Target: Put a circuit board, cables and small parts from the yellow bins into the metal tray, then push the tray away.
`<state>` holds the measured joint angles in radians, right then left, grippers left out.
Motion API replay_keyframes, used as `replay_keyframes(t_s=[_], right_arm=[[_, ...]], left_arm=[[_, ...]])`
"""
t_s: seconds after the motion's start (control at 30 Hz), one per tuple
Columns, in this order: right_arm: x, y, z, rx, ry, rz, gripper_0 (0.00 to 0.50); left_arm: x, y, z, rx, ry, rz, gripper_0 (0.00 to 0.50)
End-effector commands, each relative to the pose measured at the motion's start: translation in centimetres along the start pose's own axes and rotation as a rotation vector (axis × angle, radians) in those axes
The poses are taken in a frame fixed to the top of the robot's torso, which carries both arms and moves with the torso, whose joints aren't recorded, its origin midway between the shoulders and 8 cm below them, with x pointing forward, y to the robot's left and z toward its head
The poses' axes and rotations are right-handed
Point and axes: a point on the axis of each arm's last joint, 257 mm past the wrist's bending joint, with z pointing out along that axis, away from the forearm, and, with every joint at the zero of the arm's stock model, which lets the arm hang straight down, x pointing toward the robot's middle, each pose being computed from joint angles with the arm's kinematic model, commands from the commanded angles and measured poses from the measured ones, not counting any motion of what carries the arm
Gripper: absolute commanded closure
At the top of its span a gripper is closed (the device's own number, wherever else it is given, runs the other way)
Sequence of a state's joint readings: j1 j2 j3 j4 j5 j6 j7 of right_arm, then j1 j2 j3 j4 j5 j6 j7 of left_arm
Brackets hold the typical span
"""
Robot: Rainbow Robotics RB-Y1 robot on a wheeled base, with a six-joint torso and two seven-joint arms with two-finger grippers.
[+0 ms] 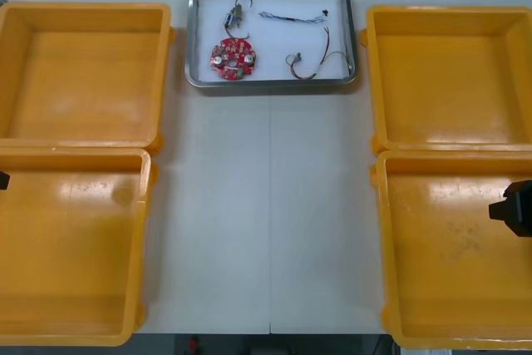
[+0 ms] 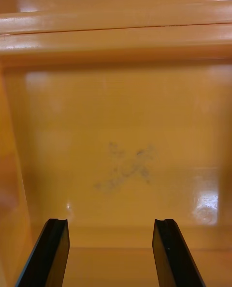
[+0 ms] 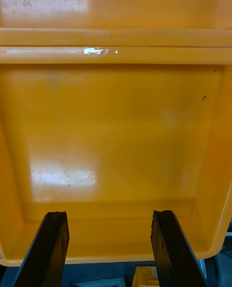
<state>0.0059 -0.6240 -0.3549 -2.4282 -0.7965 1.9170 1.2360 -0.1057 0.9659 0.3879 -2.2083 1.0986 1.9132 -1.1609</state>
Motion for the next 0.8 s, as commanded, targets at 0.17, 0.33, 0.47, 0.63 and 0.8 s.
replay_keyframes(t_s=[0.17,0.33,0.47,0.63,0.8], right_arm=[[0.22,-1.46,-0.57,0.036,0.003,0.023,0.000],[0.22,-1.46,-0.57,0.036,0.003,0.023,0.000],[0.22,-1.46,-0.57,0.036,0.003,0.023,0.000],[0.22,-1.46,-0.57,0.036,0.003,0.023,0.000],[0.22,-1.46,-0.57,0.036,0.003,0.023,0.000]], left_arm=[[-0.10,1.15,-1.33,-0.047,-0.013,0.087,0.000],[-0.10,1.15,-1.33,-0.047,-0.013,0.087,0.000],[-0.10,1.15,-1.33,-0.047,-0.013,0.087,0.000],[-0.10,1.15,-1.33,-0.047,-0.013,0.087,0.000],[-0.10,1.15,-1.33,-0.047,-0.013,0.087,0.000]])
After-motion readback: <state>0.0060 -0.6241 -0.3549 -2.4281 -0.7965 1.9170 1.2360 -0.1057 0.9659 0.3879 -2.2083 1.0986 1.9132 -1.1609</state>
